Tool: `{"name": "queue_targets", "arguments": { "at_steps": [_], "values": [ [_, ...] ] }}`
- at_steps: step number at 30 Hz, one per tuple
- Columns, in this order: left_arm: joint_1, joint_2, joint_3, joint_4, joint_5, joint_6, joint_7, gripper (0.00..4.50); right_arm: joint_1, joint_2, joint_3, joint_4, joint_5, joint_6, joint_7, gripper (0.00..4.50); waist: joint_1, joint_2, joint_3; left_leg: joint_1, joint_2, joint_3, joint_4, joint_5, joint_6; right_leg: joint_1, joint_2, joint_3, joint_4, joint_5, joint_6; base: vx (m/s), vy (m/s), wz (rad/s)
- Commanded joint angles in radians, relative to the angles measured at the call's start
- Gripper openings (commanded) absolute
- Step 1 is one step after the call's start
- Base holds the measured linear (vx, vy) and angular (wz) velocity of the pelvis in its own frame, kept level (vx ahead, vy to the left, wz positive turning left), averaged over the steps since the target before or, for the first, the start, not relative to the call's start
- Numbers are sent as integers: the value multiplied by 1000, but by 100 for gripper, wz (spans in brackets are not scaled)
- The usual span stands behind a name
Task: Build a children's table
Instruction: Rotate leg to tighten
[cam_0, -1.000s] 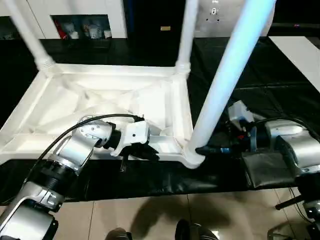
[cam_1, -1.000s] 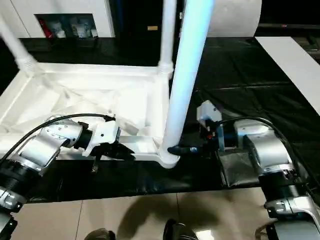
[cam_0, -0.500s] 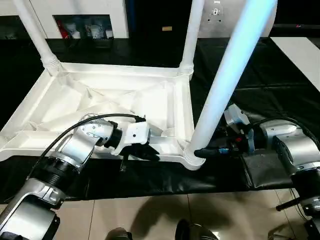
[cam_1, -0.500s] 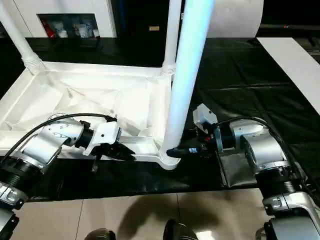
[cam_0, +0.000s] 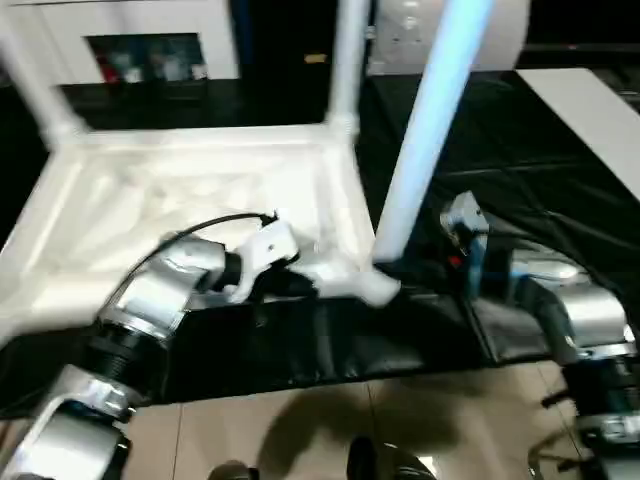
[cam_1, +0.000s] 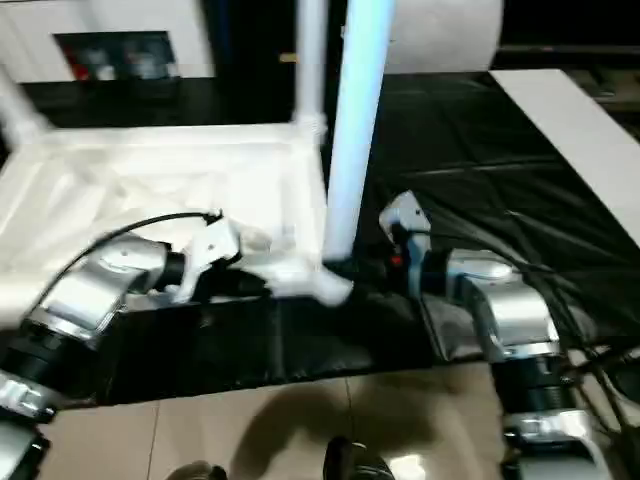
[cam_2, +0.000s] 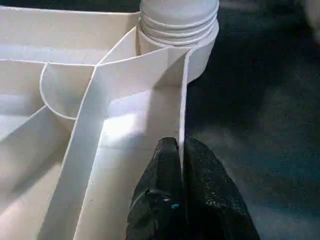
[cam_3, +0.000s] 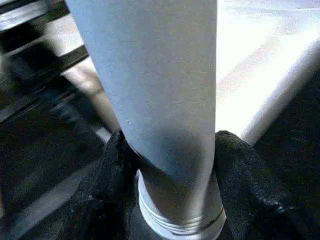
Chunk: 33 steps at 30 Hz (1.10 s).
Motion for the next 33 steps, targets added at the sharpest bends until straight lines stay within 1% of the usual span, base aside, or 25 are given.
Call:
{"name": "queue_targets", "arguments": {
  "at_steps": [1,2,3,4,5,6,7,9,10,12,14,15,16,17,18,20,21,22,25,26,28,29,30,31,33],
  "values": [
    [-4,-88,12,-73,-18,72,113,0,-8,91,66,-17,-21,73,-123,195,5,-6,-64,-16,-4,7,-64,-105,77,86,-47,41,-97,-530,-1,0,0,0],
    [1,-110,17,-92,-11,103,152,0,-11,121,60,-20,-39,88,-191,195,-3,-2,-66,-17,-3,5,-65,-99,83,89,-49,42,-95,-518,-4,0,0,0],
    [1,-110,17,-92,-11,103,152,0,-11,121,60,-20,-39,88,-191,195,-3,-2,-66,-17,-3,5,-65,-99,83,89,-49,42,-95,-518,-4,0,0,0],
    [8,-156,31,-118,5,156,234,0,-16,169,58,-19,-68,98,-287,195,-7,-3,-69,-19,3,5,-66,-82,93,88,-50,46,-89,-477,-19,0,0,0],
    [9,-167,30,-124,10,165,249,0,-17,180,59,-17,-77,86,-309,195,-8,-4,-66,-17,2,5,-67,-80,95,85,-49,46,-92,-476,-22,0,0,0],
    [11,-173,29,-128,12,171,259,0,-17,187,59,-15,-83,78,-322,195,-7,-3,-69,-17,2,6,-67,-81,100,87,-51,47,-89,-468,-28,0,0,0],
    [15,-194,24,-143,20,187,287,0,-16,209,58,-10,-93,41,-355,263,-6,-3,-68,-18,2,5,-67,-78,104,87,-51,48,-87,-461,-31,0,0,0],
    [17,-203,17,-152,25,192,300,0,-12,226,44,-10,-86,15,-367,263,-5,-3,-71,-17,5,5,-67,-68,114,86,-53,53,-82,-428,-46,0,0,0],
    [17,-206,15,-154,30,194,307,0,-9,236,31,-13,-78,8,-371,269,-4,-6,-76,-17,7,6,-67,-41,129,87,-53,57,-73,-382,-66,0,0,0],
    [14,-201,14,-150,34,192,308,0,-5,234,26,-21,-75,5,-372,299,-1,-4,-80,-18,7,6,-65,-3,149,90,-53,60,-63,-324,-89,0,0,0],
    [13,-181,9,-146,42,181,301,0,5,218,24,-38,-70,-5,-355,314,1,-2,-82,-18,9,6,-63,34,171,90,-54,63,-55,-272,-112,0,0,0],
    [15,-166,5,-148,44,178,292,0,13,201,24,-51,-66,-18,-333,321,2,-3,-82,-19,10,5,-62,43,176,91,-54,63,-52,-259,-119,0,0,0],
    [18,-146,-1,-148,45,162,275,0,22,178,27,-61,-63,-36,-301,332,4,0,-84,-18,12,4,-61,58,193,93,-55,64,-48,-235,-132,0,0,0],
    [20,-137,-4,-148,46,154,267,0,26,166,28,-66,-61,-45,-285,344,5,0,-84,-17,12,4,-60,58,197,92,-55,63,-48,-235,-134,0,0,0],
    [28,-109,-8,-143,39,130,235,0,35,127,25,-74,-48,-62,-234,344,8,-1,-86,-17,11,5,-59,58,205,94,-55,65,-46,-230,-139,0,0,0],
    [31,-99,-11,-142,38,119,223,0,37,113,22,-74,-42,-68,-215,370,10,-1,-84,-16,14,6,-60,56,212,92,-57,66,-47,-233,-145,0,0,0],
    [34,-85,-15,-138,36,103,201,0,37,92,21,-70,-37,-78,-182,370,11,-1,-84,-17,14,6,-60,53,210,93,-57,66,-47,-239,-146,0,0,0],
    [38,-66,-20,-131,33,77,172,0,38,63,22,-66,-33,-88,-143,390,13,-2,-83,-16,12,6,-60,33,202,93,-55,65,-51,-268,-138,0,0,0],
    [42,-18,-34,-109,25,1,97,0,37,-17,25,-51,-23,-124,-31,406,16,1,-83,-14,12,8,-60,4,187,93,-55,65,-55,-306,-124,0,0,0],
    [41,-7,-37,-102,21,-13,79,0,35,-35,25,-47,-18,-133,-1,414,19,-1,-82,-14,11,9,-60,-9,180,93,-56,66,-59,-324,-114,0,0,0],
    [35,35,-62,-88,1,-76,-12,0,28,-100,23,-28,13,-156,118,442,26,-3,-83,-13,11,8,-61,-33,173,92,-56,65,-61,-355,-102,0,0,0],
    [31,62,-81,-84,-16,-119,-86,0,22,-140,26,-14,33,-170,197,442,27,-4,-82,-13,10,8,-61,-41,174,93,-55,65,-63,-363,-98,0,0,0],
    [31,62,-81,-84,-16,-119,-86,0,22,-140,26,-14,33,-170,197,442,28,-3,-83,-12,12,8,-61,-42,173,94,-57,66,-61,-363,-99,0,0,0],
    [30,69,-87,-84,-21,-130,-109,0,20,-152,28,-10,37,-176,219,447,30,-3,-84,-10,14,8,-61,-33,174,89,-56,68,-58,-352,-107,0,0,0],
    [26,88,-103,-76,-34,-179,-175,0,16,-180,46,2,34,-229,280,447,41,-4,-85,-10,16,9,-60,-23,171,89,-57,68,-54,-344,-117,0,0,0]
  ]
}}
